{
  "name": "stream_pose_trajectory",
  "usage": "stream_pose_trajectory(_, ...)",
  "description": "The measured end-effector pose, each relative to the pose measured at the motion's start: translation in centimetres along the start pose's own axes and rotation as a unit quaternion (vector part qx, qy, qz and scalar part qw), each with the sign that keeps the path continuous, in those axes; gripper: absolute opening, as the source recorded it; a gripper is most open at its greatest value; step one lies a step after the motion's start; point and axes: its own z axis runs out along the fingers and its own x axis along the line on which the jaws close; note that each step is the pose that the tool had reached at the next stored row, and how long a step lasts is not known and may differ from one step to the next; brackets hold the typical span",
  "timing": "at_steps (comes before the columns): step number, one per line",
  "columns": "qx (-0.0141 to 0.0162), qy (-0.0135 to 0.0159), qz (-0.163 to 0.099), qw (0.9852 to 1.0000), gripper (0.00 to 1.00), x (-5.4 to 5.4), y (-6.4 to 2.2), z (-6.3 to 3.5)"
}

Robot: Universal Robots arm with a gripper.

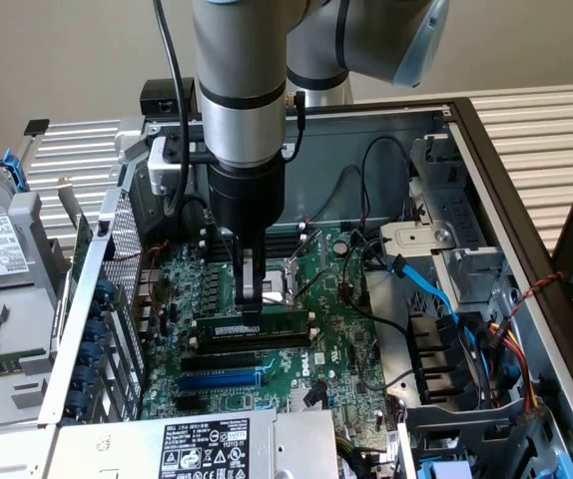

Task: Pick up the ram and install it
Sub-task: 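Insert the ram into the slot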

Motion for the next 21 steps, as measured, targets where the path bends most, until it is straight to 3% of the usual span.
stream_pose_trajectory(21, 0.0, -0.0002, 0.002, 1.0, 0.12, -0.06, -0.02, 0.23)
